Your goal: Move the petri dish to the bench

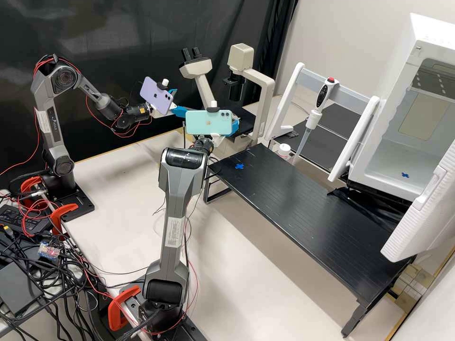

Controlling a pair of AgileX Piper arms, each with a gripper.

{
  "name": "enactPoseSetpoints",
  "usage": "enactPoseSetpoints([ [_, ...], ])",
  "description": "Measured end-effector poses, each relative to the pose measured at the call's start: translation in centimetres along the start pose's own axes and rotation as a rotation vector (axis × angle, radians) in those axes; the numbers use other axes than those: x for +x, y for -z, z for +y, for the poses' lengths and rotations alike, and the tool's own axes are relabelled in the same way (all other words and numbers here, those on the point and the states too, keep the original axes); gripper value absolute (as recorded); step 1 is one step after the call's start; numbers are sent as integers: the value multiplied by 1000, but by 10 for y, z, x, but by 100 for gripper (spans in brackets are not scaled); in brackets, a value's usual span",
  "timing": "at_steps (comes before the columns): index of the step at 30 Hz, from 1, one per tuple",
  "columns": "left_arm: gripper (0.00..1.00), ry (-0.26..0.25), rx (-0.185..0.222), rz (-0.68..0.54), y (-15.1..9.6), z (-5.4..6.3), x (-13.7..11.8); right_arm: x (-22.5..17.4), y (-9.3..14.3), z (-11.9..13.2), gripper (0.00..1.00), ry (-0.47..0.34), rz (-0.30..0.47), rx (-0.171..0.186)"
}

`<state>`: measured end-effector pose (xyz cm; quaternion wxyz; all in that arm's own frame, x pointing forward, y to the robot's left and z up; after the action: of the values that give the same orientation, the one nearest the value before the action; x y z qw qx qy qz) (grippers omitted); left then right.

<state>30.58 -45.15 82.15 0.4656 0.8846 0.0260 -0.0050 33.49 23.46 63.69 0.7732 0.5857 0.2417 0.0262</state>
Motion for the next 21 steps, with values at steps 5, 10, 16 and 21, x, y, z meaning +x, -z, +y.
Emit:
enactPoseSetpoints([
  [5,100,0,0,0,0,0,0,-16,3,4,0,-8,13,-6],
  [10,100,0,0,0,0,0,0,-41,2,7,0,-30,33,-32],
  [16,100,0,0,0,0,0,0,-78,-11,5,0,-27,22,-55],
  [21,100,0,0,0,0,0,0,-95,-20,2,0,-21,10,-57],
])
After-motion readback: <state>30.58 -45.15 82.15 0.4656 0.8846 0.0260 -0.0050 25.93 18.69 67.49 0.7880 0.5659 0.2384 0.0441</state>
